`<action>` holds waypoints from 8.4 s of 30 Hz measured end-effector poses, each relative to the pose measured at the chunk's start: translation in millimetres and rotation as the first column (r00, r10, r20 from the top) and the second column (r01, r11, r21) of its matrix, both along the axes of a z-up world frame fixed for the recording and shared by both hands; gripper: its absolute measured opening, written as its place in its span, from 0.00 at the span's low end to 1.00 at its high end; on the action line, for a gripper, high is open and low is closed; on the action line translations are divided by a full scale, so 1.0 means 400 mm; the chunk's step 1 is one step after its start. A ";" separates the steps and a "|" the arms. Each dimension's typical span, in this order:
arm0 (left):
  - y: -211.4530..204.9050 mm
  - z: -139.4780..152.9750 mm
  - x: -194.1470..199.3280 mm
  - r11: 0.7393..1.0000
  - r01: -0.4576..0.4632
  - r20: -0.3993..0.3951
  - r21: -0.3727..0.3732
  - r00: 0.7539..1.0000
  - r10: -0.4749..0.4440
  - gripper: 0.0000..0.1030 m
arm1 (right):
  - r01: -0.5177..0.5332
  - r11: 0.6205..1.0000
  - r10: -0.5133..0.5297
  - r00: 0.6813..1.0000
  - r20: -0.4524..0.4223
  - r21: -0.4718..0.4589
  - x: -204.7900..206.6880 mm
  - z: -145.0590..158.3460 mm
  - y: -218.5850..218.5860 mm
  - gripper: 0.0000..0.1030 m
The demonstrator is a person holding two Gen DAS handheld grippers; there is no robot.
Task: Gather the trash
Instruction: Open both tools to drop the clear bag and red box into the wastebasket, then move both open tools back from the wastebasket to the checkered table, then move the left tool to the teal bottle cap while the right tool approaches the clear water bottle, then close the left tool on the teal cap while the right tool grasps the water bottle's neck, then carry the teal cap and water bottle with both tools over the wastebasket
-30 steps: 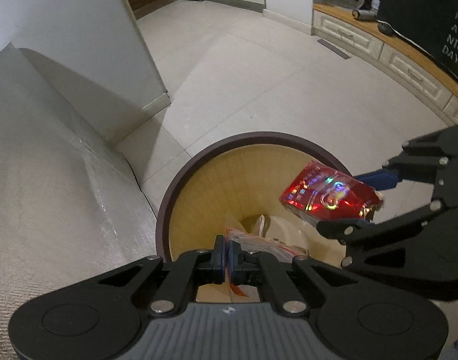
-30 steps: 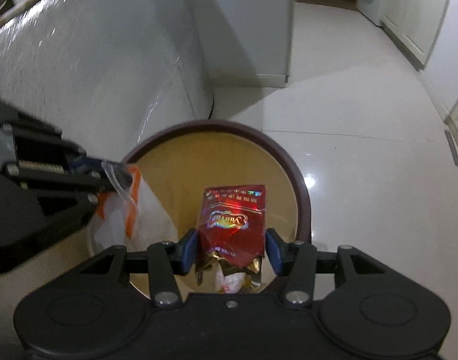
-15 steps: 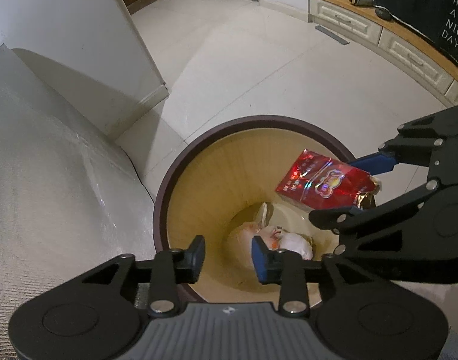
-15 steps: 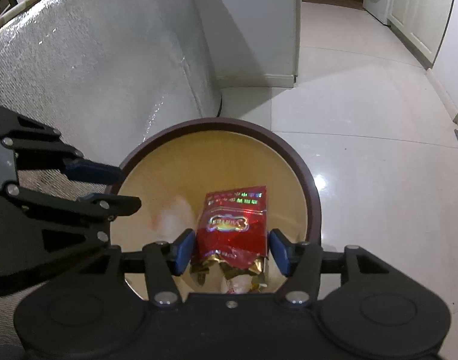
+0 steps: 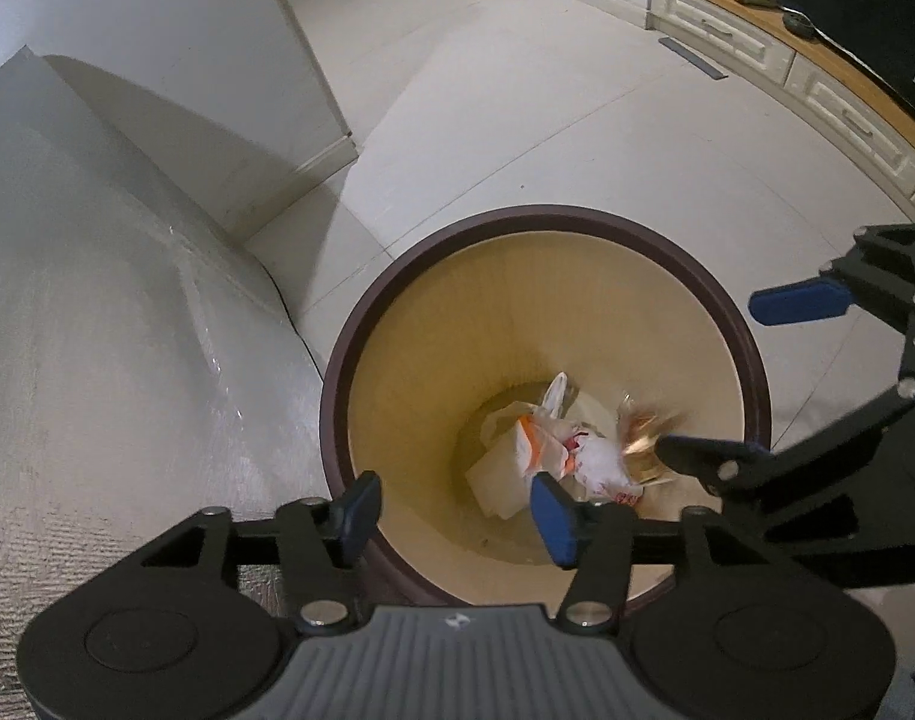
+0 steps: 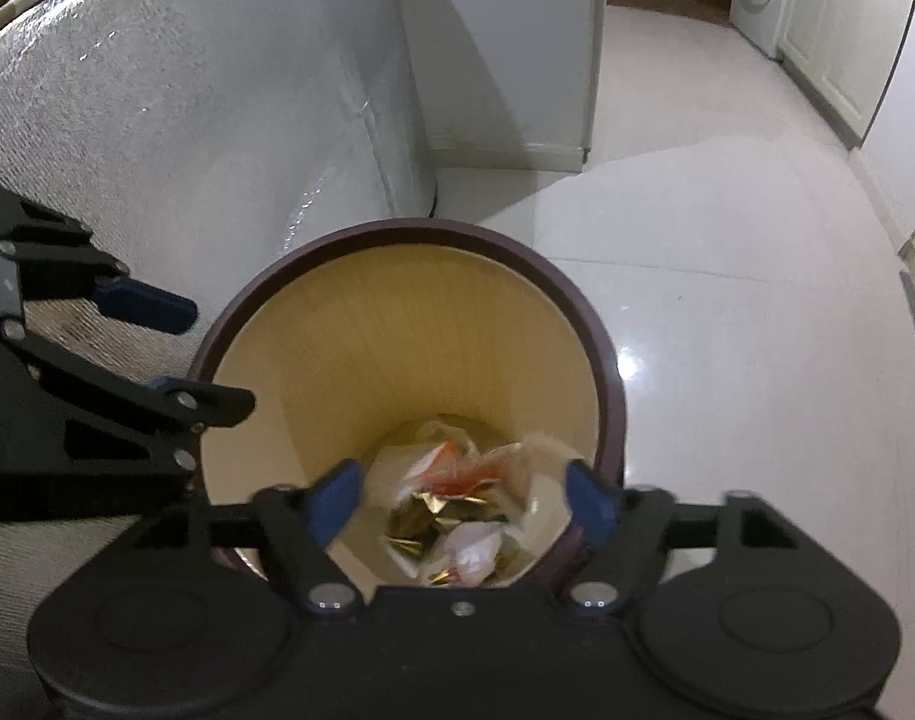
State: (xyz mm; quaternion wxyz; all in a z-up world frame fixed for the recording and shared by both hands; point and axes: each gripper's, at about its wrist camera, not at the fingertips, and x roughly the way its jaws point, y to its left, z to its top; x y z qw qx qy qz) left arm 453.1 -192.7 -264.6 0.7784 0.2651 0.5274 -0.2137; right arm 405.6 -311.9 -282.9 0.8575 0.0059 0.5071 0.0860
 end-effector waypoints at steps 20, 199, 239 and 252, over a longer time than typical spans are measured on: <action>0.044 0.012 0.005 0.988 -0.156 0.022 0.021 0.988 0.155 1.00 | 0.018 1.000 -0.018 1.000 -0.007 -0.025 -0.046 0.028 -0.030 0.98; 1.077 0.414 -0.193 0.789 -0.330 0.334 -0.519 0.771 0.542 0.49 | -0.528 0.848 0.477 0.729 0.490 -0.040 -0.012 0.571 0.925 0.46; 1.052 0.415 -0.235 0.842 -0.280 0.383 -0.460 0.794 0.473 0.49 | -0.487 0.873 0.461 0.799 0.385 -0.033 -0.226 0.564 0.784 0.55; 1.034 0.414 -0.251 0.867 -0.269 0.409 -0.421 0.797 0.445 0.49 | -0.445 0.895 0.401 0.841 0.362 0.042 -0.170 0.539 0.851 0.68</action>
